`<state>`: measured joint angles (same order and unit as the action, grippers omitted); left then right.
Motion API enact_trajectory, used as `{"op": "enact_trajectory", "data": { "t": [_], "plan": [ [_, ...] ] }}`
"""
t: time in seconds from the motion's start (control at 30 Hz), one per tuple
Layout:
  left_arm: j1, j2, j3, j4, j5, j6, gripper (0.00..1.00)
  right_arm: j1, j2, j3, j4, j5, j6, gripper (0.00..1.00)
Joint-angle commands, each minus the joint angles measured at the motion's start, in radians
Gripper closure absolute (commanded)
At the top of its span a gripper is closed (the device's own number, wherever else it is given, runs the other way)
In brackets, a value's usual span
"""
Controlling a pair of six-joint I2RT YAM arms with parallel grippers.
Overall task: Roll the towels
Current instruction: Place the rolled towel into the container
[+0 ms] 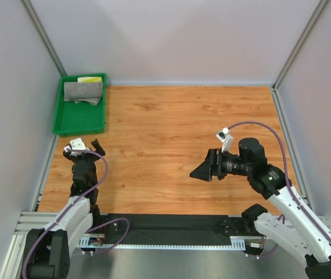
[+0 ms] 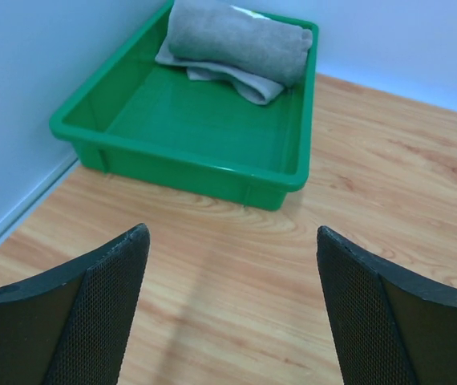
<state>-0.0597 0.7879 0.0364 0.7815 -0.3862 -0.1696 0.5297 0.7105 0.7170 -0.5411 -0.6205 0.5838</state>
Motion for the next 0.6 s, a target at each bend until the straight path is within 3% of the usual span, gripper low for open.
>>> {"op": "enact_trajectory", "data": {
  "t": [0.0, 0.1, 0.13, 0.17, 0.23, 0.3, 0.33, 0.37, 0.43, 0.53, 0.57],
  "plan": [
    [-0.006, 0.057, -0.072, 0.170, 0.107, 0.091, 0.11, 0.009, 0.030, -0.007, 0.039, -0.012, -0.018, 0.15],
    [-0.006, 0.204, -0.076, 0.315, 0.122, 0.127, 0.07, 0.009, 0.052, -0.002, 0.043, -0.012, -0.027, 0.15],
    [-0.006, 0.277, -0.084, 0.397, 0.113, 0.127, 0.05, 0.009, 0.056, -0.001, 0.043, -0.010, -0.032, 0.15],
    [-0.008, 0.450, -0.087, 0.602, 0.163, 0.168, 0.05, 0.007, 0.066, 0.001, 0.038, -0.005, -0.042, 0.15],
    [-0.029, 0.586, -0.055, 0.744, 0.207, 0.201, 0.01, 0.009, 0.079, 0.002, 0.026, 0.007, -0.052, 0.15],
    [-0.034, 0.544, -0.029, 0.614, 0.152, 0.190, 0.00, 0.010, 0.087, -0.005, 0.029, 0.013, -0.058, 0.15],
    [-0.034, 0.493, 0.049, 0.367, 0.149, 0.180, 0.00, 0.010, 0.099, -0.008, 0.041, 0.015, -0.056, 0.15],
    [-0.034, 0.453, 0.084, 0.275, 0.144, 0.174, 0.00, 0.010, 0.106, -0.013, 0.052, 0.016, -0.049, 0.15],
    [-0.035, 0.526, 0.114, 0.359, 0.127, 0.196, 0.01, 0.015, 0.131, -0.011, 0.078, 0.016, -0.036, 0.15],
    [-0.037, 0.482, 0.151, 0.196, 0.112, 0.174, 0.01, 0.029, 0.156, -0.001, 0.095, 0.028, -0.021, 0.15],
    [-0.037, 0.511, 0.139, 0.247, 0.106, 0.176, 0.01, 0.039, 0.159, 0.002, 0.095, 0.036, -0.021, 0.15]
  ]
}}
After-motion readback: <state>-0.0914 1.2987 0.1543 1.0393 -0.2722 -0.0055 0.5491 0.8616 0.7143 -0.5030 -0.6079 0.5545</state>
